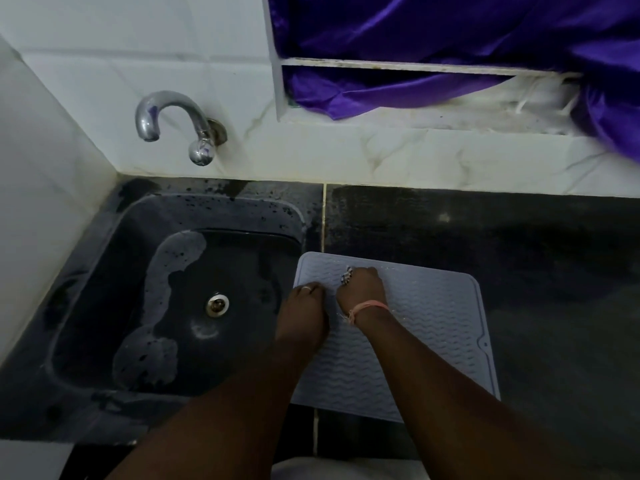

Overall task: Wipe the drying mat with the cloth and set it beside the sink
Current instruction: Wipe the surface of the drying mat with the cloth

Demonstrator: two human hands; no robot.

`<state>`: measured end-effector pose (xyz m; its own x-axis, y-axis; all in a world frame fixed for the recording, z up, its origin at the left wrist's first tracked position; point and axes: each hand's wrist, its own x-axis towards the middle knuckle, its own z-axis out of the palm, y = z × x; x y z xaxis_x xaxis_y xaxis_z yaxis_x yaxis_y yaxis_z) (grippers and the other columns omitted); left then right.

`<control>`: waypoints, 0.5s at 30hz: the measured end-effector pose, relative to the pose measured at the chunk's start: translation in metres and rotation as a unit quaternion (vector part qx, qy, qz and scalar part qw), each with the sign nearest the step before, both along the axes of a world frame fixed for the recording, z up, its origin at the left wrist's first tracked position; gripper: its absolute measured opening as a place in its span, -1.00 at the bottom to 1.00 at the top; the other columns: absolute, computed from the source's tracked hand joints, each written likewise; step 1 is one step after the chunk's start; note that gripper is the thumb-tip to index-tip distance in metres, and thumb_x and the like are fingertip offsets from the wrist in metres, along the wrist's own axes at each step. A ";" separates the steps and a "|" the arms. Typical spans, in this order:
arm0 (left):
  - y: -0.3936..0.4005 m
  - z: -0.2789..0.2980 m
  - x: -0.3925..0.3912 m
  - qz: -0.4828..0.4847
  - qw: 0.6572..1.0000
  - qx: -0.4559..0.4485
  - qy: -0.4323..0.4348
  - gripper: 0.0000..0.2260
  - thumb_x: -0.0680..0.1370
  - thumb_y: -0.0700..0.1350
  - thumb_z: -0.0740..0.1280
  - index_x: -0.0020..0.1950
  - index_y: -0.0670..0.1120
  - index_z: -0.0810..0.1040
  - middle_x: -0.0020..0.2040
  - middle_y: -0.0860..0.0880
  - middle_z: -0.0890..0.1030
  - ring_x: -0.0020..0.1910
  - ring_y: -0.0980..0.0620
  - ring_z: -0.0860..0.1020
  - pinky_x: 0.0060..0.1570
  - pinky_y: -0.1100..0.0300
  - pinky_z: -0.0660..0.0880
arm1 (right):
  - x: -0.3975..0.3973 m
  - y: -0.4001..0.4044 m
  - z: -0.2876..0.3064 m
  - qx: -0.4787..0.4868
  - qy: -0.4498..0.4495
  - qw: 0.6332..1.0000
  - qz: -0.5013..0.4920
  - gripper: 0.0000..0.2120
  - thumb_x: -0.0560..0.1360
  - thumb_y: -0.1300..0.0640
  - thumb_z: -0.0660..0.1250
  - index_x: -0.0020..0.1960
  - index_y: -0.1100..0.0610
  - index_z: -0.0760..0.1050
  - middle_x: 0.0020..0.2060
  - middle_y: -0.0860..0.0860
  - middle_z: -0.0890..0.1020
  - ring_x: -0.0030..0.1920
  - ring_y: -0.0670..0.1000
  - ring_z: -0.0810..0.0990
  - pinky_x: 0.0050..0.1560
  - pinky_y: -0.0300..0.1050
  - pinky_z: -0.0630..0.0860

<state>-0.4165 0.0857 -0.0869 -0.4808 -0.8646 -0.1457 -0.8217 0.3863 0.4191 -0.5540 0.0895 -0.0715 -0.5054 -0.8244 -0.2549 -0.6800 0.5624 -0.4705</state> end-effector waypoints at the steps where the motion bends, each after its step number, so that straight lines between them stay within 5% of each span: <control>1: -0.001 -0.001 0.004 0.016 1.000 0.003 -0.002 -0.53 0.54 -0.15 0.30 0.46 -0.07 0.41 0.45 -0.04 0.42 0.41 -0.05 0.39 0.42 0.06 0.34 | 0.005 -0.003 0.001 -0.005 0.003 1.000 0.009 -0.83 0.46 0.22 0.25 0.00 0.23 0.57 0.00 0.20 0.59 0.13 0.18 0.50 0.19 -0.04 0.48; 6: -0.006 0.001 0.021 0.100 0.994 0.050 0.014 -0.51 0.51 -0.04 0.38 0.42 -0.07 0.40 0.42 -0.11 0.39 0.35 -0.11 0.43 0.33 0.01 0.43 | 0.025 -0.017 0.003 -0.008 -0.018 1.000 0.021 -0.84 0.45 0.24 0.26 -0.03 0.24 0.56 0.02 0.21 0.57 0.10 0.19 0.53 0.18 -0.04 0.50; 15: -0.016 -0.010 0.028 0.167 0.973 0.141 0.075 -0.73 0.49 -0.05 0.35 0.19 -0.03 0.53 0.09 -0.06 0.65 0.07 -0.07 0.63 0.06 -0.03 0.59 | 0.059 -0.043 0.001 0.001 -0.032 0.998 0.053 -0.76 0.46 0.20 0.28 0.08 0.25 0.58 0.01 0.20 0.62 0.06 0.17 0.60 0.12 -0.01 0.57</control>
